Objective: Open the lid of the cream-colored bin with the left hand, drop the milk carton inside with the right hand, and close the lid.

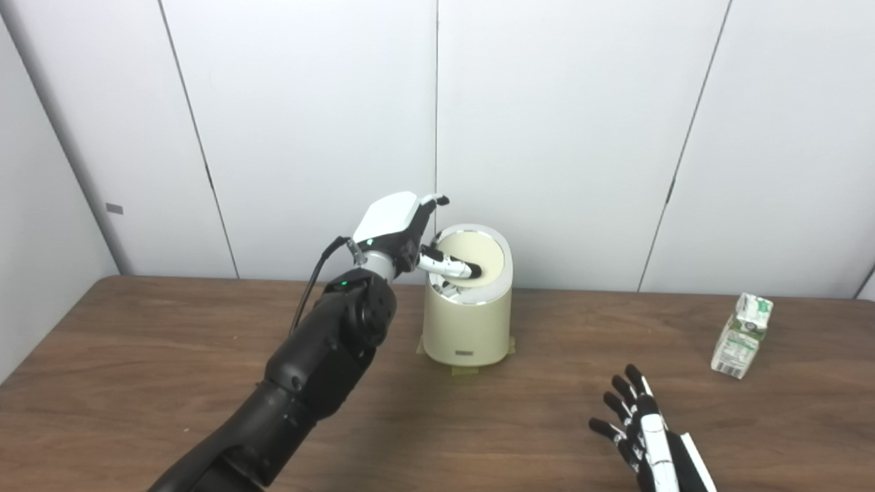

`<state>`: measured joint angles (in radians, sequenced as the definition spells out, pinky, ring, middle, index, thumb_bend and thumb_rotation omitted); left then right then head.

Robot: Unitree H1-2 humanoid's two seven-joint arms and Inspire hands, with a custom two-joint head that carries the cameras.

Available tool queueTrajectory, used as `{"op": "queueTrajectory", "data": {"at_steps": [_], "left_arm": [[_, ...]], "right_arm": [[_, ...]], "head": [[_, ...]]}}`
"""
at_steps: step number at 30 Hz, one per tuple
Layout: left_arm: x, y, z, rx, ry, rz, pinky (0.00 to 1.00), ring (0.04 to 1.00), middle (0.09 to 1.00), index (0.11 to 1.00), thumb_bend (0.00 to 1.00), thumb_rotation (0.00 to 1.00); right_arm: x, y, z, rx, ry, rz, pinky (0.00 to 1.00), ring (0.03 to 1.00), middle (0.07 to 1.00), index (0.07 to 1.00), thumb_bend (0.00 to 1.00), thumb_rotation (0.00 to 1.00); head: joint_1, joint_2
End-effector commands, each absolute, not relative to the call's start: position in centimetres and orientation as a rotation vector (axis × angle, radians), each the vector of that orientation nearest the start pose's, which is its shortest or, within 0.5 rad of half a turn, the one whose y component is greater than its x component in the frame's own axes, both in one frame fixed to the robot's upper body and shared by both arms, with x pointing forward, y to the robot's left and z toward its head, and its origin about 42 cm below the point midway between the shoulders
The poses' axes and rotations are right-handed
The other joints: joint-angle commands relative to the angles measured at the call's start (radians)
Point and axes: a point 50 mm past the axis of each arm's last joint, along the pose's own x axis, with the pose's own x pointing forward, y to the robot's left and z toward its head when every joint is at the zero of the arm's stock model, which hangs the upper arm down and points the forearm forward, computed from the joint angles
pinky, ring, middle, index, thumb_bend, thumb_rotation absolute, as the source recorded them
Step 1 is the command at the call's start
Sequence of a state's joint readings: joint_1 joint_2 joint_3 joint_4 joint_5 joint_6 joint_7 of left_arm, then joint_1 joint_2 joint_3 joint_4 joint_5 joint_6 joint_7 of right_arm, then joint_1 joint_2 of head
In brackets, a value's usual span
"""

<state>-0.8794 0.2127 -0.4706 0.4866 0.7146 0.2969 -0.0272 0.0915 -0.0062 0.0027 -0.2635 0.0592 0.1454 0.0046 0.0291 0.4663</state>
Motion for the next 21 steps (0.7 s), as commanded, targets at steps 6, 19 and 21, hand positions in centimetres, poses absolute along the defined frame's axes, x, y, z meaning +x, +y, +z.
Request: {"op": "queueTrajectory", "data": {"at_steps": [6, 19, 21], "left_arm": [[51.3, 13.1, 28.0, 1.443, -0.308, -0.151, 0.78, 0.874, 0.917, 0.906, 0.93, 0.0], [48.5, 13.2, 32.0, 0.654, -0.346, -0.041, 0.61, 0.746, 0.815, 0.818, 0.55, 0.19], [46.9, 13.2, 31.9, 0.545, -0.366, -0.014, 0.61, 0.735, 0.803, 0.815, 0.46, 0.25]], "right_arm": [[25.2, -21.2, 14.4, 0.09, -0.114, 0.009, 0.81, 0.954, 0.974, 1.0, 0.65, 1.0], [25.1, -21.3, 14.4, 0.094, -0.102, 0.009, 0.82, 0.953, 0.974, 1.0, 0.64, 1.0], [25.0, -21.4, 14.4, 0.092, -0.102, 0.007, 0.82, 0.954, 0.975, 1.0, 0.63, 1.0]], "head": [[0.0, 0.004], [0.001, 0.015], [0.001, 0.019]]}}
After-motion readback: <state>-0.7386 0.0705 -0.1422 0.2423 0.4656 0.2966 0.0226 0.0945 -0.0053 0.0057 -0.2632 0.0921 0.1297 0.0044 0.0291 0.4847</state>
